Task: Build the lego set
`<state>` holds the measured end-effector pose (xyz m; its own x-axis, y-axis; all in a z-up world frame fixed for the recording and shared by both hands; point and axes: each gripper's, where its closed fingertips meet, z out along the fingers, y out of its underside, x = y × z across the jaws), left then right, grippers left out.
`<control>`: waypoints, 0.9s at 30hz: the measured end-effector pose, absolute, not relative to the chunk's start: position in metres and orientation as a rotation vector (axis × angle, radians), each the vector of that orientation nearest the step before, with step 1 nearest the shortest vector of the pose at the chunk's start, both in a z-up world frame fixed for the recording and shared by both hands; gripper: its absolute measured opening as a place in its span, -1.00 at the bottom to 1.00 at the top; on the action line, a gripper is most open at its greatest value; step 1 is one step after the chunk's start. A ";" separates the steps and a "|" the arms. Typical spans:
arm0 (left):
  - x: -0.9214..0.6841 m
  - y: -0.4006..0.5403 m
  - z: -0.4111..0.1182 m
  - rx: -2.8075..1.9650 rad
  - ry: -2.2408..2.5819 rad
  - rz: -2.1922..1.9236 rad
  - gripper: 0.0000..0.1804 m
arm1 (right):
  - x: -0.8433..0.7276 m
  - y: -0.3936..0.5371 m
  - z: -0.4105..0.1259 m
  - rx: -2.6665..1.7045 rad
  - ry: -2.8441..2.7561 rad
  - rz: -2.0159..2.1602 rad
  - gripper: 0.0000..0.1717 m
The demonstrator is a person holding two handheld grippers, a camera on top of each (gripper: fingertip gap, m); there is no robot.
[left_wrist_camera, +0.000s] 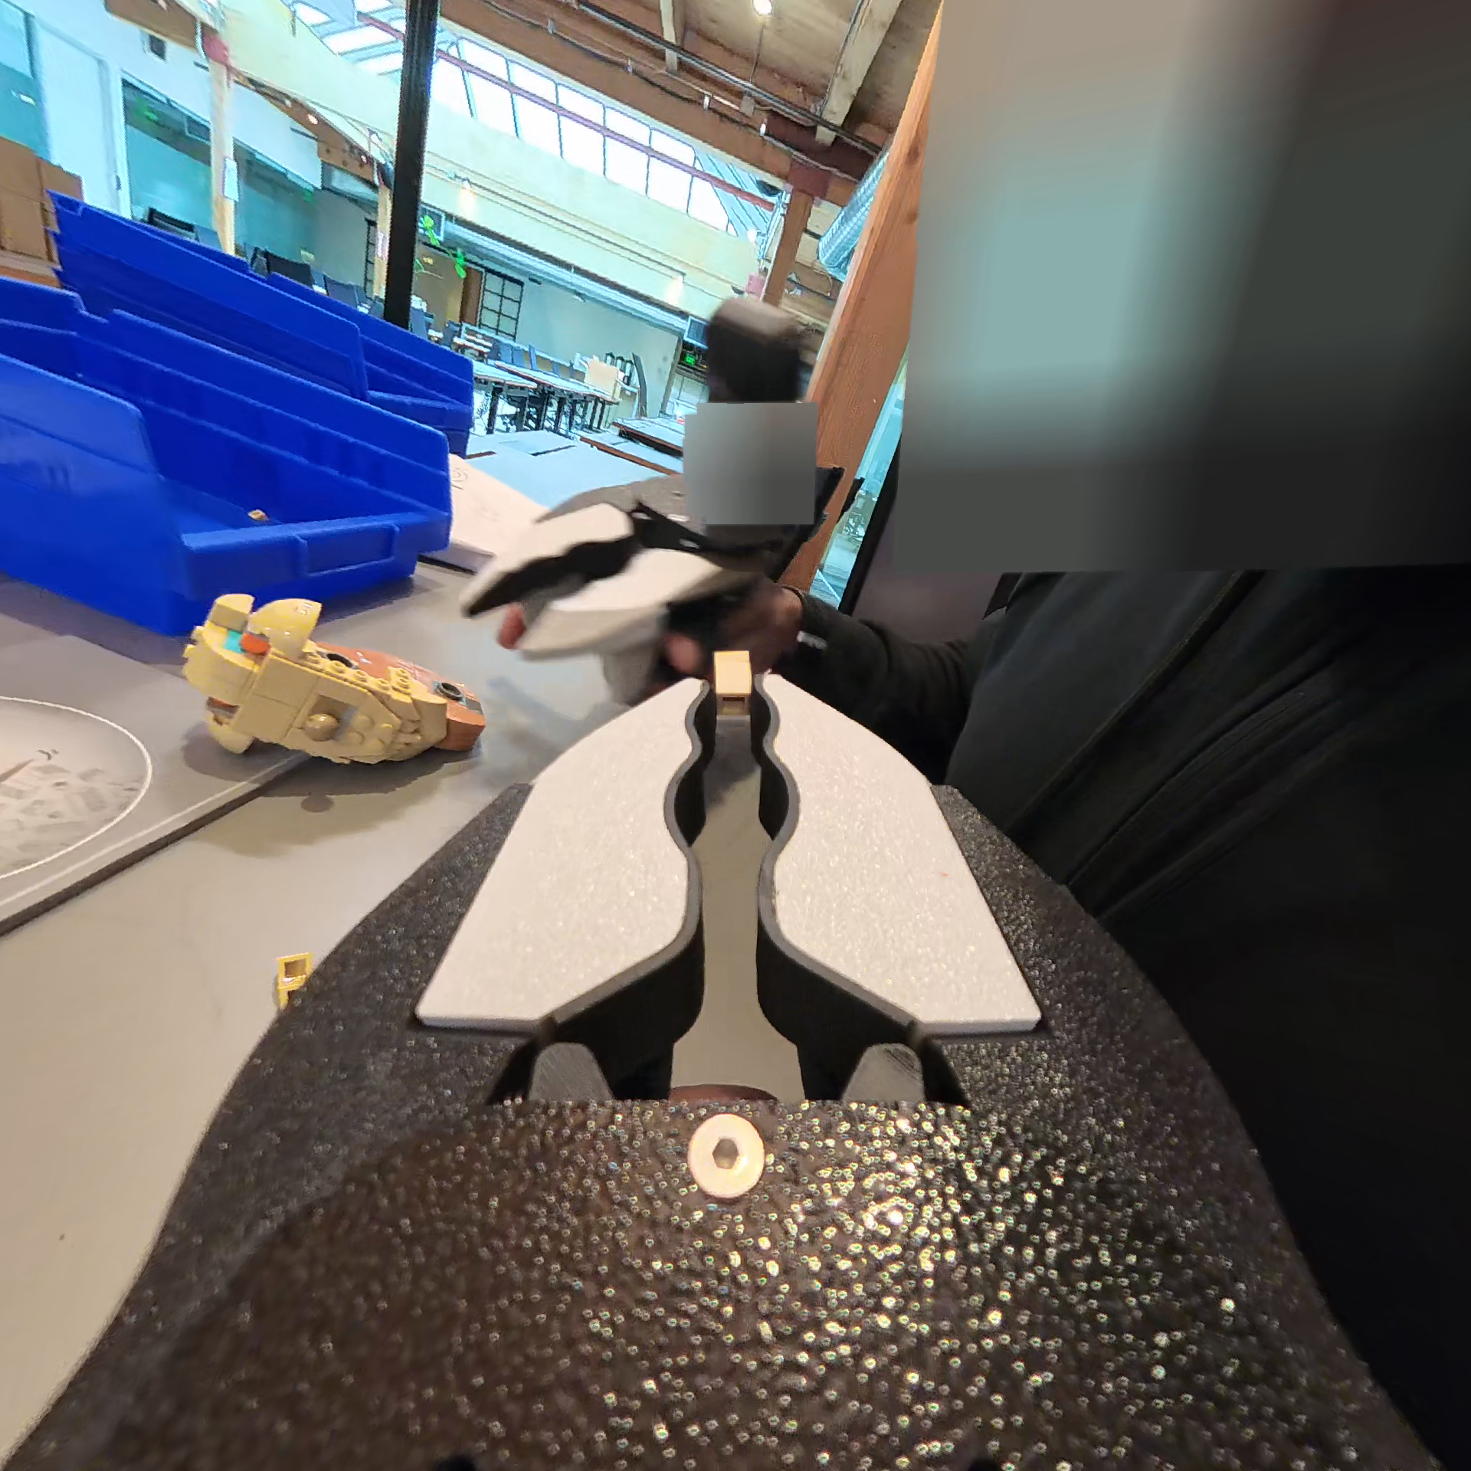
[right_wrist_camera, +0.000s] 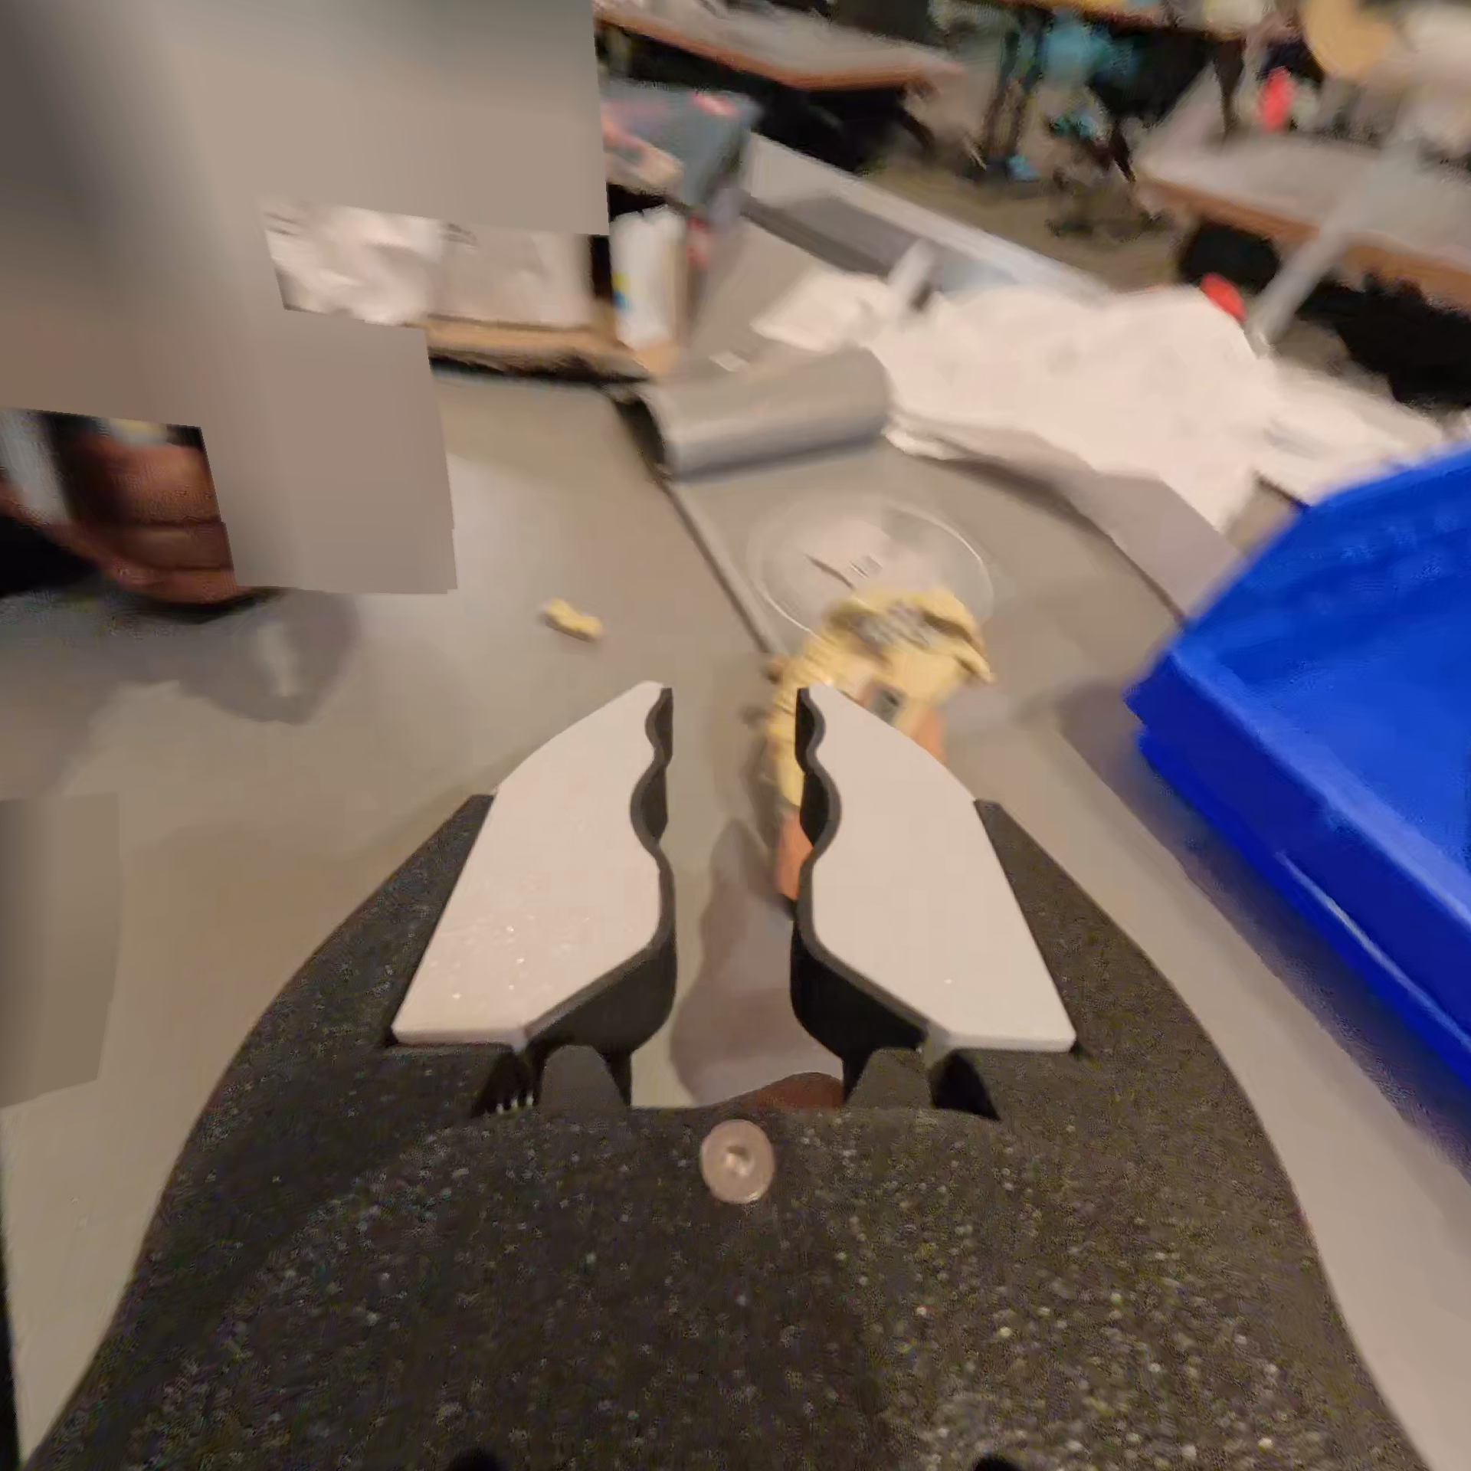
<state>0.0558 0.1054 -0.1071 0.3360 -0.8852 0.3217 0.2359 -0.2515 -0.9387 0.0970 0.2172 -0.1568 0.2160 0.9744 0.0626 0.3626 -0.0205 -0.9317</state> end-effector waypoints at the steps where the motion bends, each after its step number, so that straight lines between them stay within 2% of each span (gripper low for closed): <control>1: 0.056 0.107 -0.107 -1.435 0.633 -1.208 -0.92 | 0.104 0.231 -0.164 -1.636 -1.266 0.809 -0.63; 7: 0.055 0.120 -0.108 -1.458 0.612 -1.201 -0.92 | 0.113 0.263 -0.193 -1.881 -1.249 0.900 -0.43; 16: 0.056 0.142 -0.116 -1.536 0.584 -1.160 -0.92 | 0.094 0.255 -0.211 -1.973 -1.446 0.954 -0.35; 27: 0.044 0.172 -0.133 -1.626 0.574 -1.000 -0.92 | 0.080 0.239 -0.204 -1.593 -1.637 0.411 -0.35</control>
